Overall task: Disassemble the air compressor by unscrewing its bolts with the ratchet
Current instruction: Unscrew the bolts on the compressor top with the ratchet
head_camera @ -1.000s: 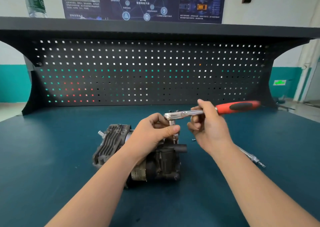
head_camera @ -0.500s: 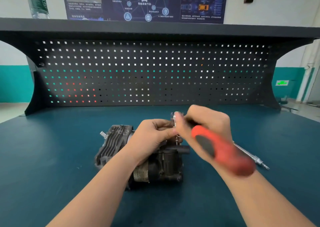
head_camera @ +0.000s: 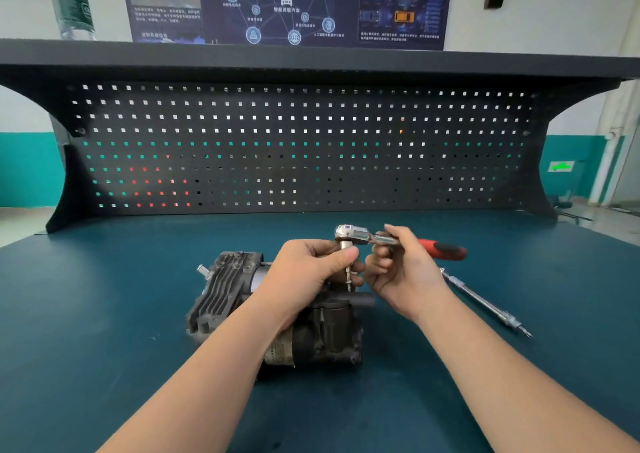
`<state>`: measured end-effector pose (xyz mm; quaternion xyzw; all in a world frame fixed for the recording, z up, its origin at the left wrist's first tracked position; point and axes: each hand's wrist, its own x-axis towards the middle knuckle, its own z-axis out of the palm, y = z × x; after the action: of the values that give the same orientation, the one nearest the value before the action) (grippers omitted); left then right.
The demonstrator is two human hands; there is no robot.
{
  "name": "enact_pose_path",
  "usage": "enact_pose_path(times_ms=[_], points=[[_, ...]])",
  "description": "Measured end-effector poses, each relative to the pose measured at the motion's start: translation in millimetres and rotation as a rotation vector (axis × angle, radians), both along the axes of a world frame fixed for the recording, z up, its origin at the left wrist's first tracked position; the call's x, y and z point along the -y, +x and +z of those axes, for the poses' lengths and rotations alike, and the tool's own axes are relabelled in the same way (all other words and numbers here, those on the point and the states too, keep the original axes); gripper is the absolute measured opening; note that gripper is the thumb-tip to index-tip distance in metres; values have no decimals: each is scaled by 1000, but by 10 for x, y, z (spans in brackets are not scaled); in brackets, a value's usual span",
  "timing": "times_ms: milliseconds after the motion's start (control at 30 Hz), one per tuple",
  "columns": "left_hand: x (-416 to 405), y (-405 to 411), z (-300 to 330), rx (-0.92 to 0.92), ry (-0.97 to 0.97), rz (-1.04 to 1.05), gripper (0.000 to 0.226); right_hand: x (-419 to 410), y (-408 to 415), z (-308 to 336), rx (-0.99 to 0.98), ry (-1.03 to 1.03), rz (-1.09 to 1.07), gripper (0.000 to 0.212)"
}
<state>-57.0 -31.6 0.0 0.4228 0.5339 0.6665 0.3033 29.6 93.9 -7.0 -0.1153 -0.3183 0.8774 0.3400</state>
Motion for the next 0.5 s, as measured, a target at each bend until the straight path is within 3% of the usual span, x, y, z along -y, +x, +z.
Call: enact_pose_path(times_ms=[100, 233, 300, 367, 500], points=[[-6, 19, -1, 19, 29, 38, 12, 79, 38, 114, 2, 189, -259, 30], [-18, 10, -17, -49, 48, 61, 15, 299, 263, 277, 233, 1225, -783, 42], [5, -5, -13, -96, 39, 42, 20, 394, 341, 272, 175, 1472, -795, 38], [39, -44, 4, -40, 29, -37, 27, 397, 351, 272, 178, 1474, -774, 39], [78, -87, 9, 51, -30, -217, 29, 202, 333, 284, 270, 1094, -624, 34]])
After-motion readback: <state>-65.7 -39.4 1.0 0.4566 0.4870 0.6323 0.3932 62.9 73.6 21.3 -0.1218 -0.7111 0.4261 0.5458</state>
